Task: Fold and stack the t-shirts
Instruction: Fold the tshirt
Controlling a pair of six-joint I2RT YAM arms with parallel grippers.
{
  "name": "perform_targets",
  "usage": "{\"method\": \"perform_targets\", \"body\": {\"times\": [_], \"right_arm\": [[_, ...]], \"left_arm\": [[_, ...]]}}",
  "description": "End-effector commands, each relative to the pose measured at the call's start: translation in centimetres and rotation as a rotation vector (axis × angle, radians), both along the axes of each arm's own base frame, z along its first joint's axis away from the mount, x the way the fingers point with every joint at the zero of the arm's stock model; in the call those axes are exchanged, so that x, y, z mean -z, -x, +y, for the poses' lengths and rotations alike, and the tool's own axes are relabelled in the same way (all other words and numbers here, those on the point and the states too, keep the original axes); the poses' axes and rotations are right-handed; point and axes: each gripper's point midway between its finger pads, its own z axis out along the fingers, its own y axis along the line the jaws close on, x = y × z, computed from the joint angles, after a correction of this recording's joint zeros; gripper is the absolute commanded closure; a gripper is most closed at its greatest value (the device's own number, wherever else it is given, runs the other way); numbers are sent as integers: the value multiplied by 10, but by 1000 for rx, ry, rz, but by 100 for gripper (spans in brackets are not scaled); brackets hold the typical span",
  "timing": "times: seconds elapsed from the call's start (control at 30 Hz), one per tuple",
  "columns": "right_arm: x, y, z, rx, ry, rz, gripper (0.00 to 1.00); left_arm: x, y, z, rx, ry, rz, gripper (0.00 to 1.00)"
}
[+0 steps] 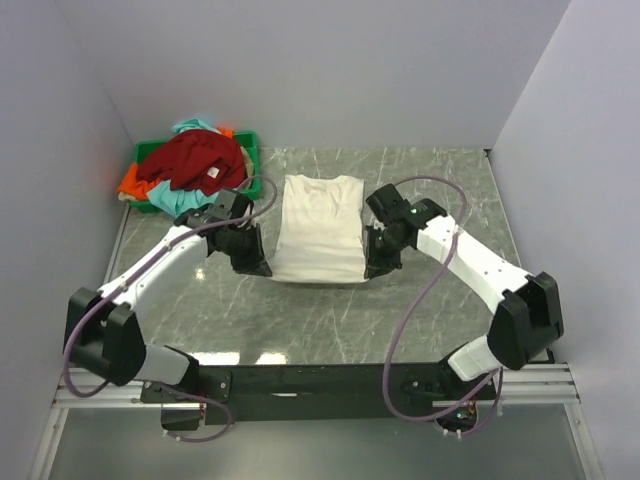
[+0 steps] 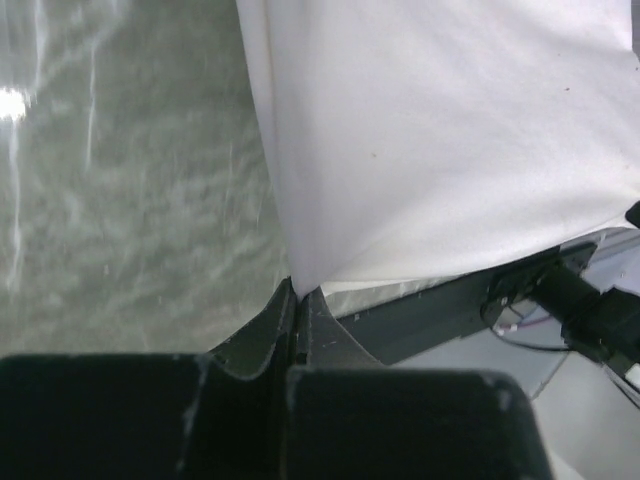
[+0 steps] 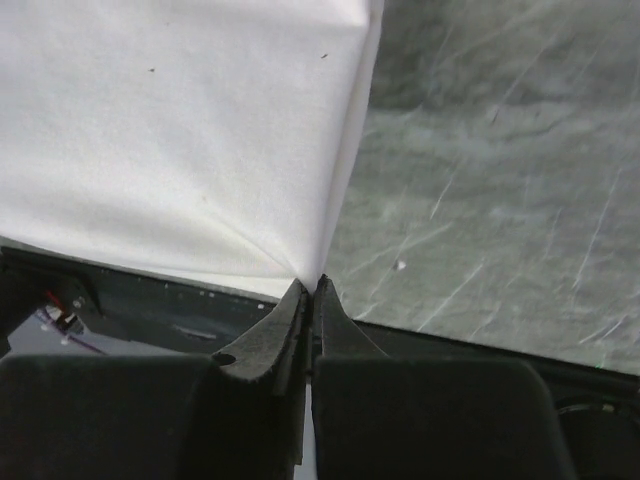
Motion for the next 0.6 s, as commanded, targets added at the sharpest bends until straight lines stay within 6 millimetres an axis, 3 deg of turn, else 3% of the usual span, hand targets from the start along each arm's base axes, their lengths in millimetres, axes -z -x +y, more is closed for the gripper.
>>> {"method": "perform_targets", "body": {"times": [0.0,0.13,0.2,0.33,0.57], "right_arm": [[-9,34,-17,34,58,30,100],[-24,55,-12,43,11,28,100],[-35,51,-13,69,4,0,100],[-58,31,-14,91,30,-71,100],[-63,-13,-21,138,90,-149,100]], "left_arm": [[-10,36,20,-25,-56,58,100],[-32,45,19,-60,-11,27,100],[-45,41,15,-61,21,3,100],[-58,23,11,-59,12,-36,100],[-67,-28,-1,-57,-5,-124,100]]}}
